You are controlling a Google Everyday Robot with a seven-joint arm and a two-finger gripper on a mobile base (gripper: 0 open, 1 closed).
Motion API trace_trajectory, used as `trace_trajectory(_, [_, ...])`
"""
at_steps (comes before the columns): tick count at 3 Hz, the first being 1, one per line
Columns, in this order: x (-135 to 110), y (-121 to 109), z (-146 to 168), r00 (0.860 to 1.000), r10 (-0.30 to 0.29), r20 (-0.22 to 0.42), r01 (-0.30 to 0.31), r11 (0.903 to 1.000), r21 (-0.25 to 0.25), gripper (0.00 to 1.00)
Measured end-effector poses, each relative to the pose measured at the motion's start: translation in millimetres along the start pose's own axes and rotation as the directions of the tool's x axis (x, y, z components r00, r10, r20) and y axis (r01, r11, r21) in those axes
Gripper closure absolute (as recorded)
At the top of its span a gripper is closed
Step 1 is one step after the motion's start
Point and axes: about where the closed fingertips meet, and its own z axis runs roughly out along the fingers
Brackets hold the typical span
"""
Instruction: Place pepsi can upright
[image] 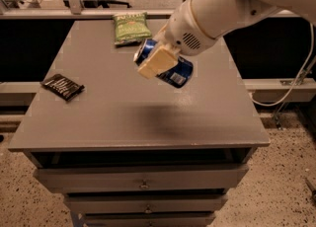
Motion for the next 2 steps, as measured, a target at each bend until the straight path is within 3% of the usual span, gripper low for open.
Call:
trace_trajectory(1, [3.6,-12.0,-16.7,0.979,0.001,0.202,0.002,0.9999,-0.015,1.00])
trace_trajectory(2, [7.7,-13.7,-23.8,0.915,-0.001,0.402,0.016,0.9992,-0.035,1.00])
